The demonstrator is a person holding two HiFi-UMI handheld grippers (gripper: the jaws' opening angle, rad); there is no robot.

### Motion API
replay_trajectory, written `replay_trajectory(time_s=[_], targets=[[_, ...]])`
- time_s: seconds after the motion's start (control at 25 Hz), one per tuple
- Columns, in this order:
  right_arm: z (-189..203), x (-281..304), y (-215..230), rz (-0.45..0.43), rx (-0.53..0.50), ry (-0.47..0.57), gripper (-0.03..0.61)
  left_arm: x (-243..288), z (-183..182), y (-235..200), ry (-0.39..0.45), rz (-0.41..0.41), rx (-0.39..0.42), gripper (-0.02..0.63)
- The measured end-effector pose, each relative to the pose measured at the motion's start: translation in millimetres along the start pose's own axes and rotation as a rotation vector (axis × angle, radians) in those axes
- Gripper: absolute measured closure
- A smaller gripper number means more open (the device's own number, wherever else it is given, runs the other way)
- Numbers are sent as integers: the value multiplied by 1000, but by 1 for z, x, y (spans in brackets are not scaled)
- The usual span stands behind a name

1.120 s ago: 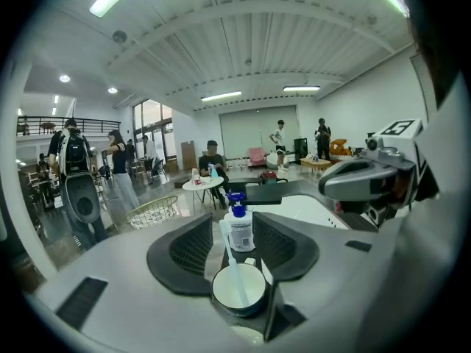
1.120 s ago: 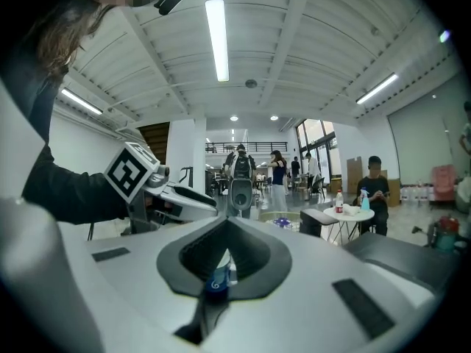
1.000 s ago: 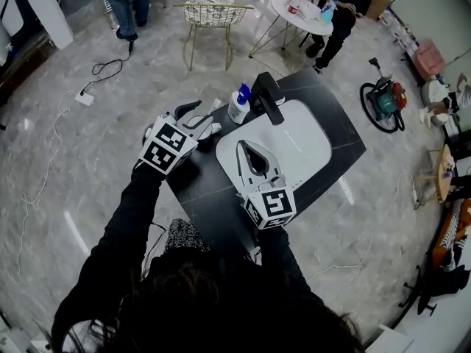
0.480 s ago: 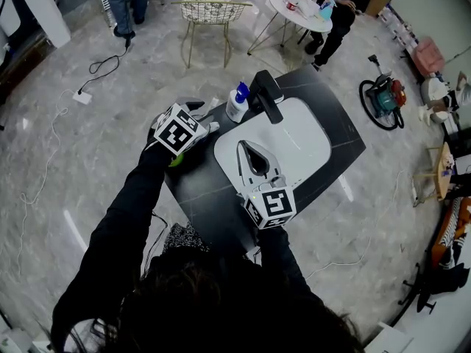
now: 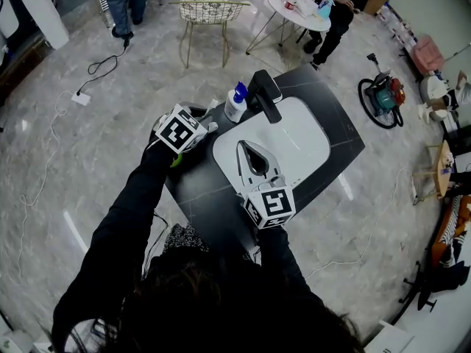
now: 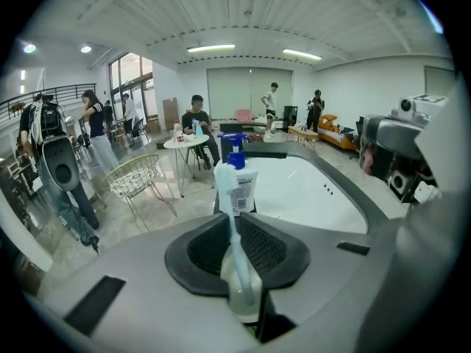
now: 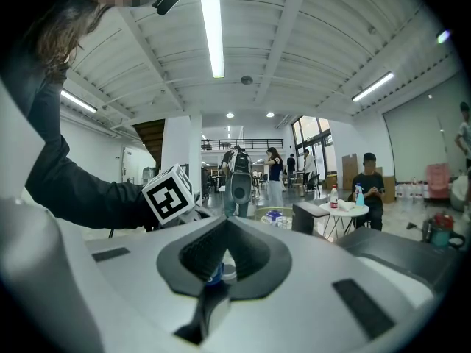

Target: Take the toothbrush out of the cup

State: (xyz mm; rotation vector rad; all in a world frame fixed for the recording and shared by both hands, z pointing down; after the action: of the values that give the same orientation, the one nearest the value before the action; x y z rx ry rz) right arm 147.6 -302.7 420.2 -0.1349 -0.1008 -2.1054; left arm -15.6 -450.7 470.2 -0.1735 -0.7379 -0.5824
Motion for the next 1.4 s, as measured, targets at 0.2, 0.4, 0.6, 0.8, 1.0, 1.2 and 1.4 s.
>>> replay_trajectory(time_s=[0.2,0.4,0.6,0.8,1.0,1.2,1.4], targets=[[-1,-2,-1,1,0,6,574,-2,1,0,18,18,-45,571],[-2,-2,-2,-2,-2,10,574,-11,3,-3,65,-10,-77,575],[-2,-3,-6,-9,-5,12,572,-26,1,-3,122,-20,-107,579],[-6,-3,-10,-17,-15,26,574,-45,-7,-2,198,-14,-141,583],[-8,-2,-16,-35,-25,32,574,-72,-20,-1,297,-22,-165,584],[-11,1,-22,-63,-39,43,574,-98,-33,4,381,-6,-197,586],[-12,1,-28,-91,-49,43,574,-122,-43,17,420,31,-212,586]])
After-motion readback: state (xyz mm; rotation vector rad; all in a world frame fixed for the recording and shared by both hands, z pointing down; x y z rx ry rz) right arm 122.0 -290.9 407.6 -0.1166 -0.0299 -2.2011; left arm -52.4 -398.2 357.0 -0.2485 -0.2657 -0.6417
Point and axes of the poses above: the fingertips, and each gripper's own axes: x forward along the fingers, y to its right, z out of its underside, the point moved 9 cm from there along -x, backward along the fingers, and after that the axes turned 1 degree about -y, right-handed, at the moved point
